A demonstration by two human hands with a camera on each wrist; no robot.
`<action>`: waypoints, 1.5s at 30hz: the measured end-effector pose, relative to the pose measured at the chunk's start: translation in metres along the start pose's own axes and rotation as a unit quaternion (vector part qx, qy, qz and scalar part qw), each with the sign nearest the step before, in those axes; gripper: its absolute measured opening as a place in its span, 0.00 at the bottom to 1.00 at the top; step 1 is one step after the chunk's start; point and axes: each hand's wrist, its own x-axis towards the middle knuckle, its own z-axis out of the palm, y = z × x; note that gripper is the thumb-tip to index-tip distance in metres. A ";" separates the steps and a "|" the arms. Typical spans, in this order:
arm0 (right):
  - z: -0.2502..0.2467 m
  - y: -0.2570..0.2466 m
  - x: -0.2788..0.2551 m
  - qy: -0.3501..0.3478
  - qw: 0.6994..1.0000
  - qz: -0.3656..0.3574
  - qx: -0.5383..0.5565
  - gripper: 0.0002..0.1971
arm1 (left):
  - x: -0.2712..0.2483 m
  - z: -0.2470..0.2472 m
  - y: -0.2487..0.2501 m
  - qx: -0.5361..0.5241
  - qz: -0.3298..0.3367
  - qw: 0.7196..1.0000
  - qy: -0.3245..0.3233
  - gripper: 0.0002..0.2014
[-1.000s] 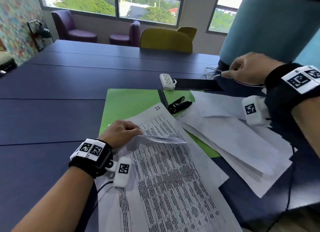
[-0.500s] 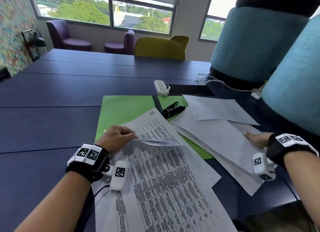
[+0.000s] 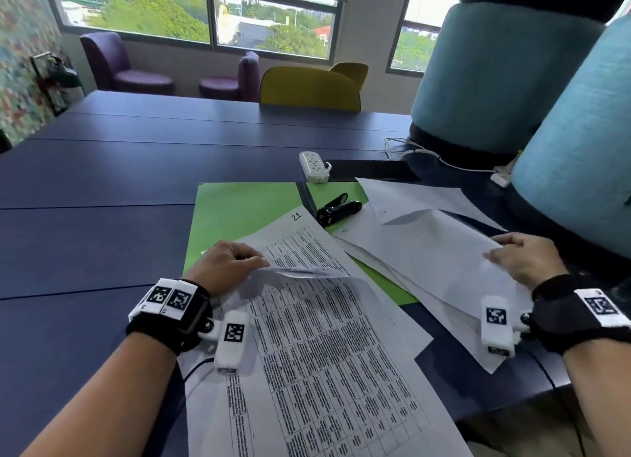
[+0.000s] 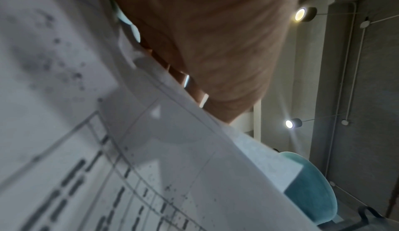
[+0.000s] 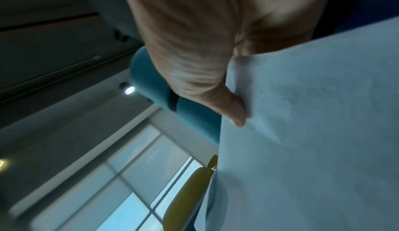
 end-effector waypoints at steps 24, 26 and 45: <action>0.061 -0.113 0.043 -0.106 0.865 -0.248 -0.423 0.20 | 0.000 0.002 -0.002 0.008 0.008 1.000 0.007 0.07; 0.089 -0.120 0.055 -0.126 0.841 -0.275 -0.449 0.21 | 0.000 0.002 -0.003 0.007 0.005 1.000 0.001 0.05; 0.168 -0.106 0.090 -0.182 0.792 -0.275 -0.514 0.22 | -0.009 -0.005 -0.001 -0.014 0.019 0.999 -0.035 0.17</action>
